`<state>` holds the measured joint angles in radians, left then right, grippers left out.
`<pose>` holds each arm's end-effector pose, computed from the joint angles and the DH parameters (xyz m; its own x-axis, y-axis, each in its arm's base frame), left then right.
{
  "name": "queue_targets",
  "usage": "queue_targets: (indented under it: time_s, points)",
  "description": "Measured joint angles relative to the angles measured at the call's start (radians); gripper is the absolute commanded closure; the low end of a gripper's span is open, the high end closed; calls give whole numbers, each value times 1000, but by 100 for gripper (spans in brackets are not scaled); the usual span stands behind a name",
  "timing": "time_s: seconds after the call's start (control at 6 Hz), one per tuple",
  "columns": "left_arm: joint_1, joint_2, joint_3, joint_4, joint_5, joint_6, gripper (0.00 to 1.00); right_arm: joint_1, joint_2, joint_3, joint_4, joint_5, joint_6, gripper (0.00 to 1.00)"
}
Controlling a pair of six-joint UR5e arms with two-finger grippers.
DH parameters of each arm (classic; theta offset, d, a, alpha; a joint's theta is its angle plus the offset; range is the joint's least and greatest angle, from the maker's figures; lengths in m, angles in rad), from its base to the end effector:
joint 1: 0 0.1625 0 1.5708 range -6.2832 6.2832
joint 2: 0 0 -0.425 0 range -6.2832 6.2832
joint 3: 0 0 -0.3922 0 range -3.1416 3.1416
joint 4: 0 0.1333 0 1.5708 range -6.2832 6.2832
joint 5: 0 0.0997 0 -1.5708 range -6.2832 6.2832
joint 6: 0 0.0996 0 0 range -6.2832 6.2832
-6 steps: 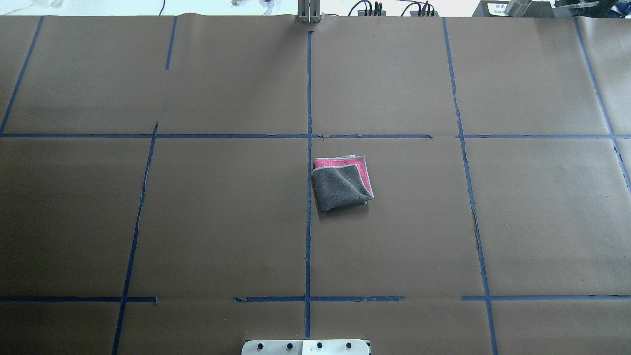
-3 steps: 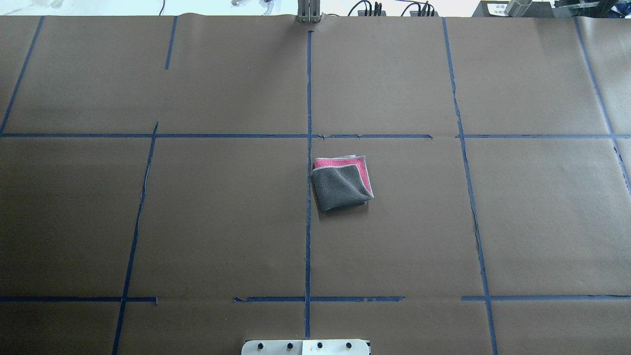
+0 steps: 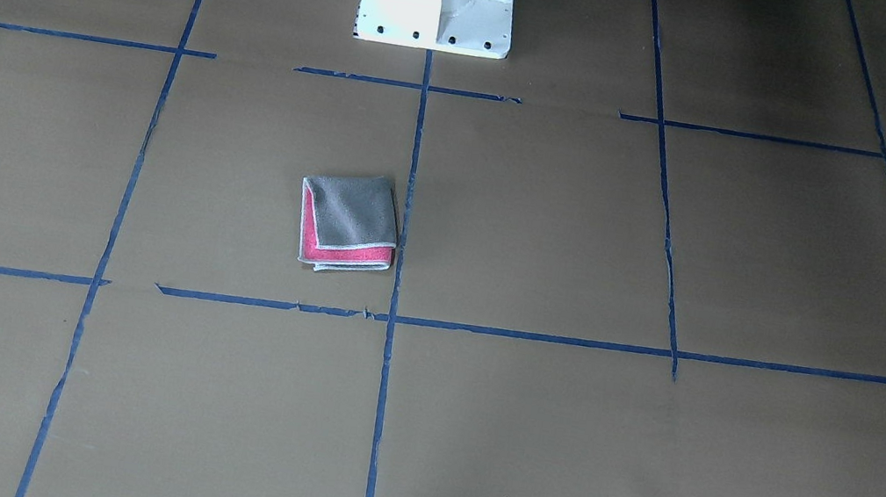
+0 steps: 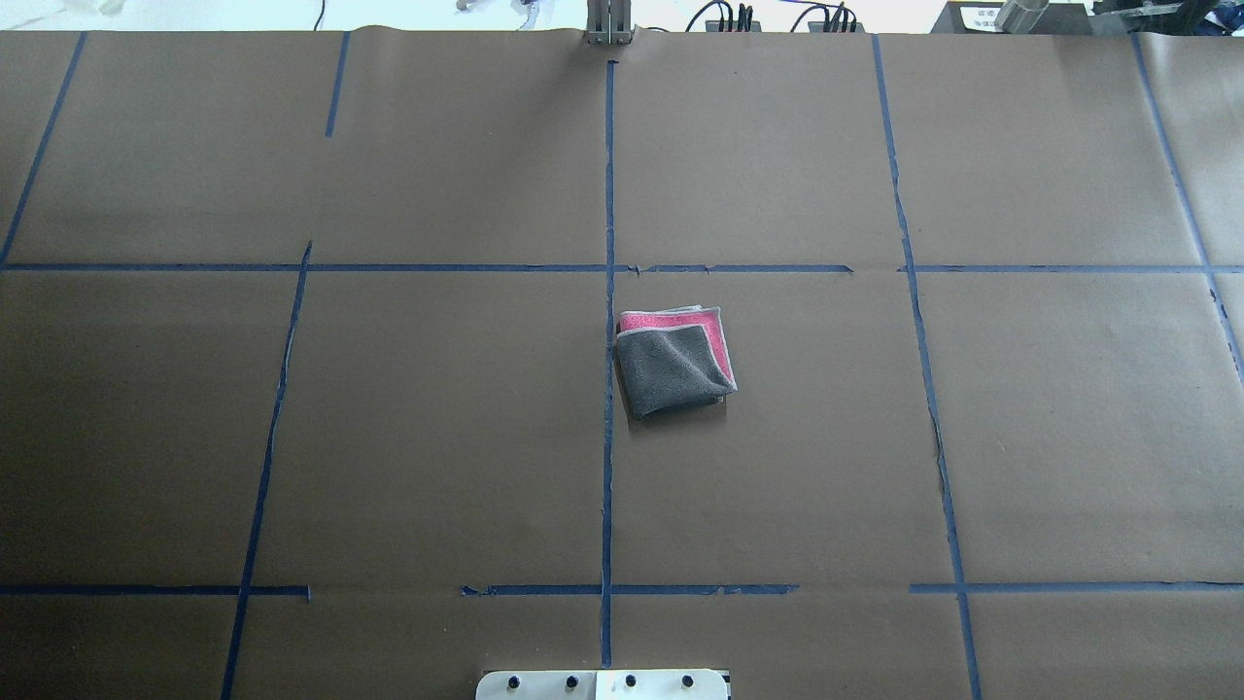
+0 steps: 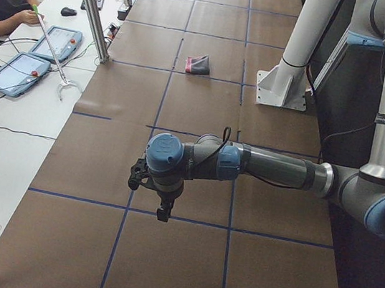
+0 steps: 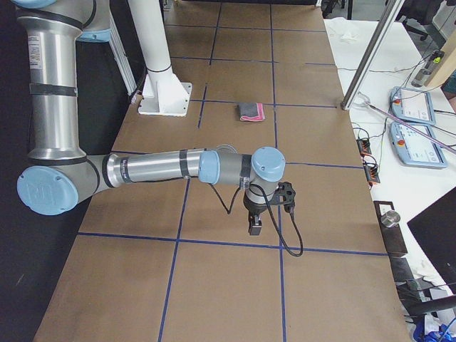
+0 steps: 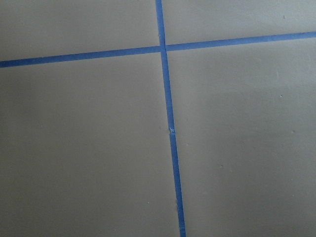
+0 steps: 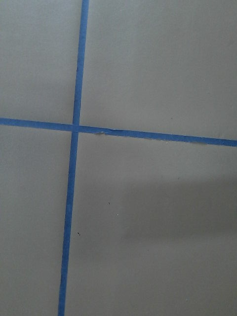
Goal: Fold towel twice with both arms
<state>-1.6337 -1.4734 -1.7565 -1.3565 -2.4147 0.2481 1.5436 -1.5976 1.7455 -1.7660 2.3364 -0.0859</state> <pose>-0.0864 -0.4354 0.6291 0.6525 0.1118 -0.7495 -0.1010 0.9931 0.0602 0.0514 -0.4743 0.6060 0.7166 -0.0726 0.6937 0.0890 0.9960 0.0123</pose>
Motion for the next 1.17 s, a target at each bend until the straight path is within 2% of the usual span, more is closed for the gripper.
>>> queue_targets:
  time_s: [0.33,0.67,1.17]
  points:
    - [0,-5,0,2,20,-7,0,1,-1,-1,0,-13,2,0]
    - [-4,-7,0,4,87,-10,0,1,-4,-3,0,-16,5,0]
    - [-6,-6,-3,10,98,-10,0,1,-9,-4,0,-15,11,0]
